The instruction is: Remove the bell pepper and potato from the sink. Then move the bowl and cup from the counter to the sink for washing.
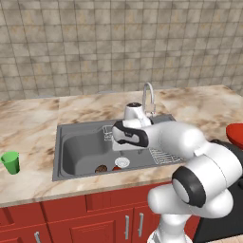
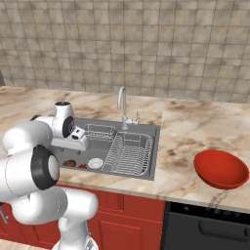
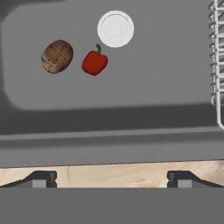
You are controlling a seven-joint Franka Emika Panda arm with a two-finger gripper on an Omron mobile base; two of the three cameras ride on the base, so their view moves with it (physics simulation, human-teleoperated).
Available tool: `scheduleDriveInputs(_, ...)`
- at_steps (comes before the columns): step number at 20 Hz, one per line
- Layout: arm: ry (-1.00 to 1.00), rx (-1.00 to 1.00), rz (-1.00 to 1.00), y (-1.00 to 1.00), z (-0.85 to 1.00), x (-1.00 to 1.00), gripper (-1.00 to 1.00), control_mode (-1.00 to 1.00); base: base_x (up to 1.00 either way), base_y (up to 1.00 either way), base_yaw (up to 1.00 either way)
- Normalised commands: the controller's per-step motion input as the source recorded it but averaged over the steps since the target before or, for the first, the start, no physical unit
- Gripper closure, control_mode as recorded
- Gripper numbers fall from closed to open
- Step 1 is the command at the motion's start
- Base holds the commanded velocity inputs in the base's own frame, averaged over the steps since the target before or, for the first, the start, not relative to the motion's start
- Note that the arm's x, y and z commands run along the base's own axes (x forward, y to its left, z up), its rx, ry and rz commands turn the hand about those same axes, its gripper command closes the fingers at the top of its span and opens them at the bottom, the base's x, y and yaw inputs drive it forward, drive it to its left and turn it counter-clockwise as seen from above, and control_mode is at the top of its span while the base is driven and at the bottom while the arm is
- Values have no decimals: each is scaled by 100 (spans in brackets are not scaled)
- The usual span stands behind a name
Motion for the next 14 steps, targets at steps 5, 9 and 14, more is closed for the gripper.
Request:
scheduleDriveInputs(5,0,0,0,0,-22,0,-100,-100,0,0,0)
scheduleDriveInputs(9,0,0,0,0,-20,0,-100,-100,0,0,0)
scheduleDriveInputs(14,0,0,0,0,-18,0,-100,-100,0,0,0)
